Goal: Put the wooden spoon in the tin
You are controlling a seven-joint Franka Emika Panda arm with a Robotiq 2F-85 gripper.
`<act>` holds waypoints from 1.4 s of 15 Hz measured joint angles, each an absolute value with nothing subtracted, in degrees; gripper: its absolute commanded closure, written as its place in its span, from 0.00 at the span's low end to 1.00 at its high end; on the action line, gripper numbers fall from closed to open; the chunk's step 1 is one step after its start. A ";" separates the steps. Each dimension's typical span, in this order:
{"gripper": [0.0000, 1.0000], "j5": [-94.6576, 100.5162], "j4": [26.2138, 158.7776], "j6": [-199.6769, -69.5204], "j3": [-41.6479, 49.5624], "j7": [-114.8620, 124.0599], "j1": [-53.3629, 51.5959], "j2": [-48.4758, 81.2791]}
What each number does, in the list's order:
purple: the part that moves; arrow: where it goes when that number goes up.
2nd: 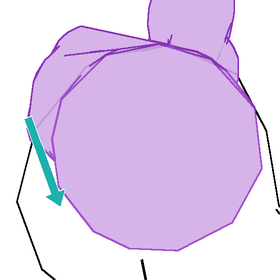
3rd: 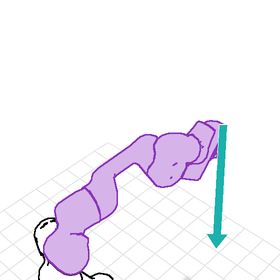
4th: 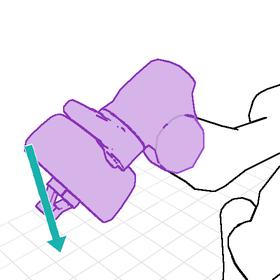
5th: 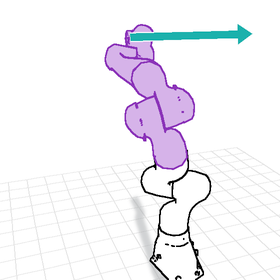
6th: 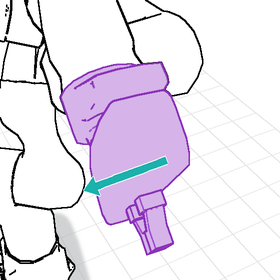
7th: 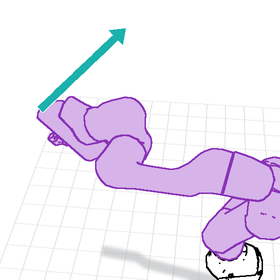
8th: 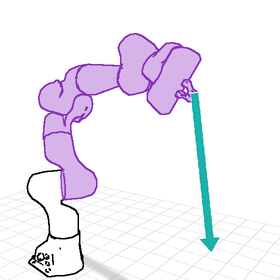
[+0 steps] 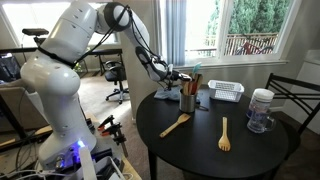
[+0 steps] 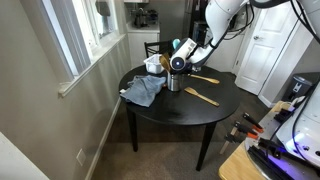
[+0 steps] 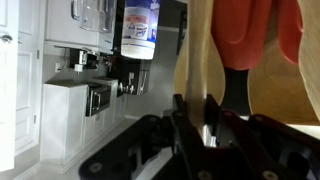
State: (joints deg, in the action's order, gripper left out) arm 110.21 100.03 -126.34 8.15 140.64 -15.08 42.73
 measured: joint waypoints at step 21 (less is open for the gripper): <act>0.00 87.71 109.13 -155.93 -4.35 110.52 3.08 33.25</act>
State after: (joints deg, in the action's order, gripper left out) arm 87.71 109.13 -155.93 -4.35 110.52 3.08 33.25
